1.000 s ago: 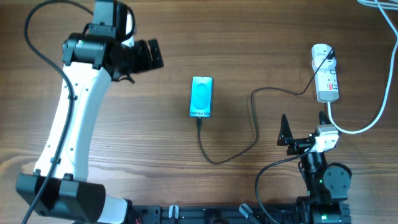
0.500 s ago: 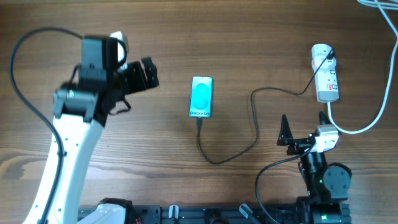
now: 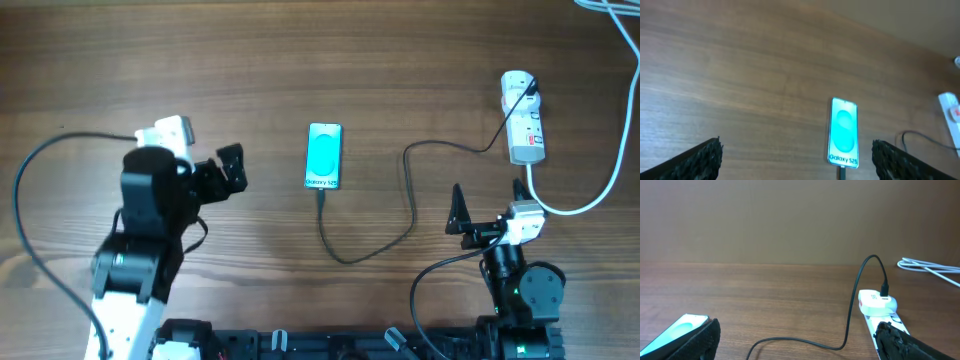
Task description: Plug charger to phone and switch on socket
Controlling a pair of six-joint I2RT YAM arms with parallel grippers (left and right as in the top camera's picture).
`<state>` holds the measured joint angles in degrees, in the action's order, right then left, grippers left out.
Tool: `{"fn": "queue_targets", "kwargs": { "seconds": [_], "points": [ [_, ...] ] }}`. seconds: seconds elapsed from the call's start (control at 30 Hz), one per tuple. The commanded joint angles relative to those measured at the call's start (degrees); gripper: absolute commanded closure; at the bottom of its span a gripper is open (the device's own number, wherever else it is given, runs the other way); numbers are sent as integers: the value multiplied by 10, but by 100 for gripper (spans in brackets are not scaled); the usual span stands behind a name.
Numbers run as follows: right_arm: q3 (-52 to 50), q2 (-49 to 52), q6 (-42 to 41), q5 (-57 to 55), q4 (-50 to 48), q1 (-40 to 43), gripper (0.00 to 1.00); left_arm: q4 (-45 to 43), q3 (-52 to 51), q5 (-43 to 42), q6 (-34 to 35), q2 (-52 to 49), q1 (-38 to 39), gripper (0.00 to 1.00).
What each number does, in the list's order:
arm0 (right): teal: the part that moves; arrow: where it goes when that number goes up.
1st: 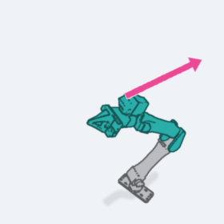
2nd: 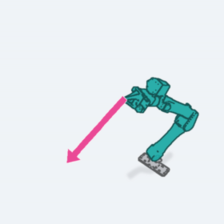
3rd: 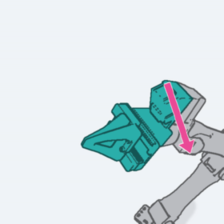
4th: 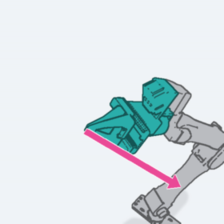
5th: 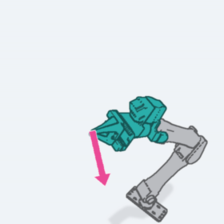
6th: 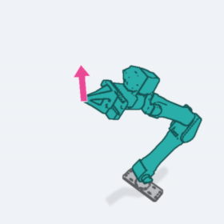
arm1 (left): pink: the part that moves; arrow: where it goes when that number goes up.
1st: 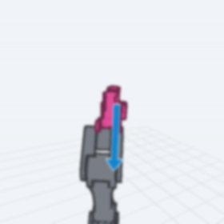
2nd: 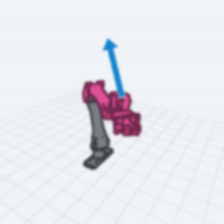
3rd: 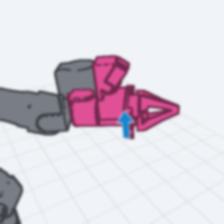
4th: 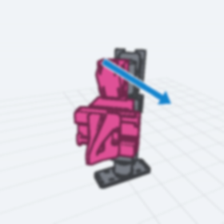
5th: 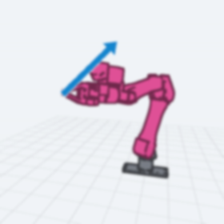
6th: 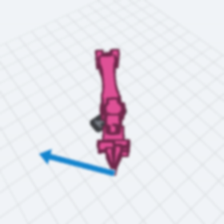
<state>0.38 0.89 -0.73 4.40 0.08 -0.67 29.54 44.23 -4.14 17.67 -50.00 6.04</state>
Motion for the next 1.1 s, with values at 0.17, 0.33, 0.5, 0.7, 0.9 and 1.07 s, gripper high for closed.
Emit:
{"fn": "queue_targets", "kwargs": {
  "seconds": [0.17,0.33,0.5,0.7,0.9,1.07],
  "points": [
    [-1,-6,7,-10,-1,-2,0,-97,-140,-67,-119,162,-14,0],
    [-1,-6,7,-10,-1,-2,0,-156,-217,-67,-119,257,-15,0],
    [-1,-6,7,-10,-1,-2,0,-166,-273,-43,-118,351,-15,0],
    [-1,-6,7,-10,-1,-2,0,-191,-318,-15,-108,408,-15,0],
    [-1,-6,7,-10,-1,-2,0,-216,-359,-12,-82,457,-36,0],
    [-1,-6,7,-10,-1,-2,0,-236,-399,-11,-80,498,-37,0]
  ]
}}
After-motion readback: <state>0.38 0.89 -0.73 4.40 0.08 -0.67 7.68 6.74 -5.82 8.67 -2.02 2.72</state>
